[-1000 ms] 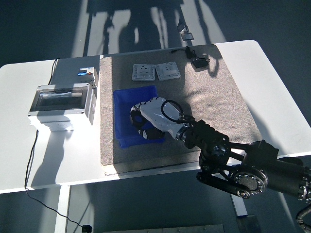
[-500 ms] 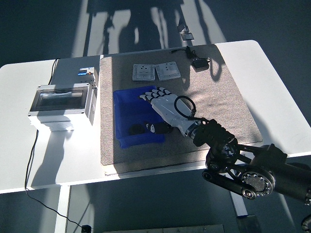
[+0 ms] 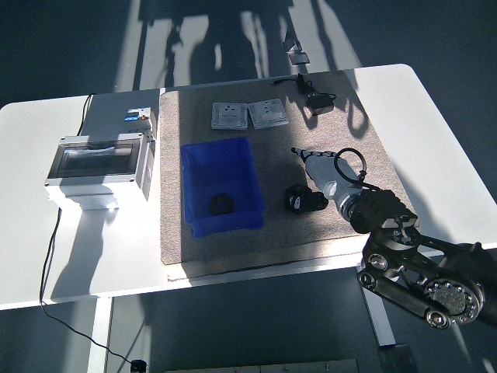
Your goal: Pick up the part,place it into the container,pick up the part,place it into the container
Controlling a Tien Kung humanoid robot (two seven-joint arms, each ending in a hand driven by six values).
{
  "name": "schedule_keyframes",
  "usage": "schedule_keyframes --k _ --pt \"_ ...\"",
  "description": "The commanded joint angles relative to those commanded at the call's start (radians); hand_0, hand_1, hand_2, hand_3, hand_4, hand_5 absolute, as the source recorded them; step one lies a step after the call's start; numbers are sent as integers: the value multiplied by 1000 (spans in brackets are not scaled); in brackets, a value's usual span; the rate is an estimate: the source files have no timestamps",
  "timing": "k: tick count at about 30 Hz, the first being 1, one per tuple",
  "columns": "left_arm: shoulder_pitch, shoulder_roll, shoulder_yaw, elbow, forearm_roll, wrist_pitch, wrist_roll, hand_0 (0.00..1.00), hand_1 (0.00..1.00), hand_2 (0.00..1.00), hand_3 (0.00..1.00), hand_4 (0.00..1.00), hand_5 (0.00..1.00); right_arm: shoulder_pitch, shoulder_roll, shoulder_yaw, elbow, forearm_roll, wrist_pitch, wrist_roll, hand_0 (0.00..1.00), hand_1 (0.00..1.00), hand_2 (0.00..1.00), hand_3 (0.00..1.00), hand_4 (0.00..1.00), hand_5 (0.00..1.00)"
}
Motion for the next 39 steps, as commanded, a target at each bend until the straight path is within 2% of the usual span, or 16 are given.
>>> schedule_keyframes --k 4,5,10,11,16,17,23,24,27,29,30,33,39 --pt "-2 1 2 1 1 0 0 588 657 749 918 998 998 11 8 -33 -40 21 14 -17 998 943 957 998 789 342" --pt "-3 1 2 1 1 0 0 588 657 749 917 998 998 13 10 -43 -51 26 17 -19 998 837 934 998 798 348" --pt "-4 2 0 1 5 0 0 588 657 749 917 998 998 26 18 -81 -84 42 2 -15 998 837 934 998 798 348" --pt "-4 2 -1 1 5 0 0 588 658 749 917 998 998 28 19 -84 -86 43 0 -14 934 551 825 973 791 346" --pt "-7 2 -2 2 8 0 -1 588 658 749 917 998 998 40 26 -114 -115 48 -42 5 934 551 825 973 791 346" --pt "-7 2 -2 2 8 0 -1 588 657 749 915 998 998 41 27 -118 -120 44 -51 8 823 378 593 789 770 332" --pt "-8 3 2 1 9 0 -1 588 657 749 915 998 998 45 33 -136 -137 -34 -86 -7 823 378 593 789 770 332" --pt "-8 3 3 1 8 0 -2 588 657 749 915 998 998 45 34 -140 -143 -47 -89 -13 736 286 444 611 360 46" --pt "-9 3 5 1 9 0 -2 588 657 749 915 998 998 45 37 -147 -153 -62 -102 -15 736 286 444 611 360 46" --pt "-9 3 6 1 9 0 -2 588 657 749 915 998 998 44 37 -146 -159 -72 -132 -5 736 286 444 611 360 46" --pt "-8 4 6 1 9 0 -2 587 657 748 914 998 998 43 38 -144 -161 -78 -154 3 719 269 452 615 299 2" --pt "-8 4 6 1 10 1 -2 587 657 748 914 998 998 43 37 -125 -166 -93 -219 35 719 269 452 615 299 2" --pt "-7 5 4 1 13 1 -3 587 657 748 913 998 998 59 38 -84 -160 -86 -387 133 685 261 445 606 299 2"
